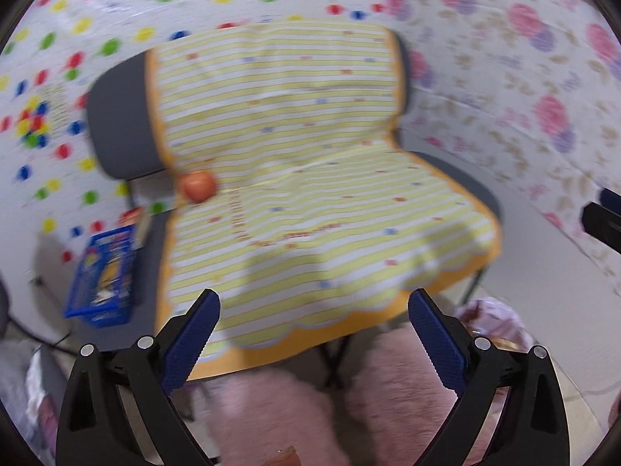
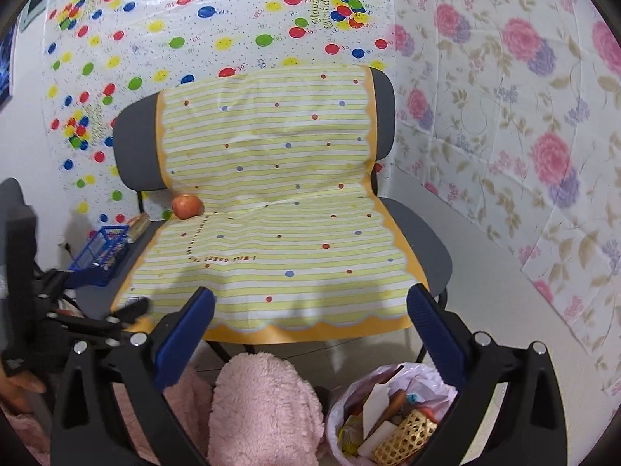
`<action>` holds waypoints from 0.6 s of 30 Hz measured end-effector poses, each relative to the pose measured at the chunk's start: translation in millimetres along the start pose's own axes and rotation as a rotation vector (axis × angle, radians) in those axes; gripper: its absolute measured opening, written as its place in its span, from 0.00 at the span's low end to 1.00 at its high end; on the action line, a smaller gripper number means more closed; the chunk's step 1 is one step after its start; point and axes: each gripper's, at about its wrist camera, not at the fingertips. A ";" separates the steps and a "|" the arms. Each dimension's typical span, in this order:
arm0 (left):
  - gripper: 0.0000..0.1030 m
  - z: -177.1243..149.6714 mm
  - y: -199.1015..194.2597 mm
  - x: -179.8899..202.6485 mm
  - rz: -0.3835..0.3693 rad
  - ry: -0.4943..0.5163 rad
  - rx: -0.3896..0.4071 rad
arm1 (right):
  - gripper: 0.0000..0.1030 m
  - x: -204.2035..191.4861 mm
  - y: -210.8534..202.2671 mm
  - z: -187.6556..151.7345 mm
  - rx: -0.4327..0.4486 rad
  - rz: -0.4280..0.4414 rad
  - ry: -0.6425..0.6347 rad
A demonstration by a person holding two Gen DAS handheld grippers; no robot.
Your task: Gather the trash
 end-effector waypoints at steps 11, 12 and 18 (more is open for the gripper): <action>0.94 -2.4 -11.3 -62.7 0.105 -0.135 -0.010 | 0.94 -30.3 26.3 14.4 -0.017 0.017 -0.041; 0.94 -2.4 -12.2 -63.8 0.107 -0.139 -0.008 | 0.94 -31.5 26.5 15.8 -0.016 0.023 -0.047; 0.94 1.1 -10.1 -70.1 0.114 -0.150 -0.008 | 0.94 -44.0 32.8 24.0 -0.017 0.046 -0.071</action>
Point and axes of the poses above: each gripper's, at about its wrist camera, not at the fingertips, and y roughly the way its jaws point, x to its right, z to its top, and after that the axes turned 10 degrees about -x, right-handed
